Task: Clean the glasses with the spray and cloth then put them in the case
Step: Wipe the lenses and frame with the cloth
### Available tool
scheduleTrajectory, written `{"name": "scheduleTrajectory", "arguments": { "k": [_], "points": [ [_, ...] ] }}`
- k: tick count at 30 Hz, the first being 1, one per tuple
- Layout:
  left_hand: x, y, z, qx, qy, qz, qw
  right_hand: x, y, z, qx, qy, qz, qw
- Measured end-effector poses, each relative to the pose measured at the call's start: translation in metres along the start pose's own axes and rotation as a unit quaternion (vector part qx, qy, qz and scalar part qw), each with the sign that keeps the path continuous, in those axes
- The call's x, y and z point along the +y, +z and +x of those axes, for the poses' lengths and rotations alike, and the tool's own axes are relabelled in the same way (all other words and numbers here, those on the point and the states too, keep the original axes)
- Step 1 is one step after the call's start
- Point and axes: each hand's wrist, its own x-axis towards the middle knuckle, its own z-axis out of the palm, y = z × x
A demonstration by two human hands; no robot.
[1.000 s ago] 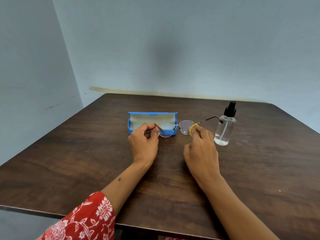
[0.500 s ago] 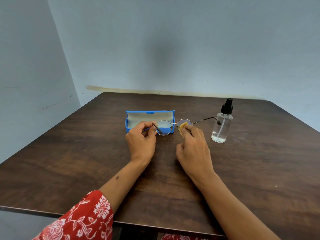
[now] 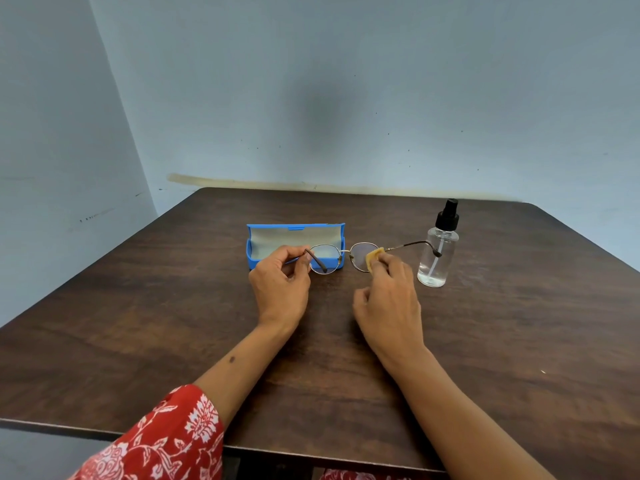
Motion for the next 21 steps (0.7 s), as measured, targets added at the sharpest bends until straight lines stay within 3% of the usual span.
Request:
{"name": "scheduleTrajectory", "arguments": {
  "k": [3,7,12,16,21],
  "points": [
    [0.0005,-0.0013,0.0003,0.003,0.003,0.006,1.0,-0.0027,0.0031,-0.0019,-0.023,-0.058,0.003,0.998],
    [0.0007,0.0,0.0006,0.003,-0.008,-0.005,1.0,0.0003,-0.0004,0.0008,0.006,0.007,0.004,1.0],
    [-0.0002,-0.0008,0.0018,0.006,-0.009,0.0,1.0,-0.0015,0.0039,-0.0014,-0.008,-0.052,0.009,0.999],
    [0.0003,0.0005,0.0007,0.002,0.007,0.014,1.0,0.0024,-0.0001,0.0005,0.002,0.024,0.002,1.0],
    [-0.0022,0.0,0.0025,0.006,0.002,0.006,1.0,-0.0028,0.001,-0.0014,-0.023,-0.032,0.012,0.999]
  ]
}}
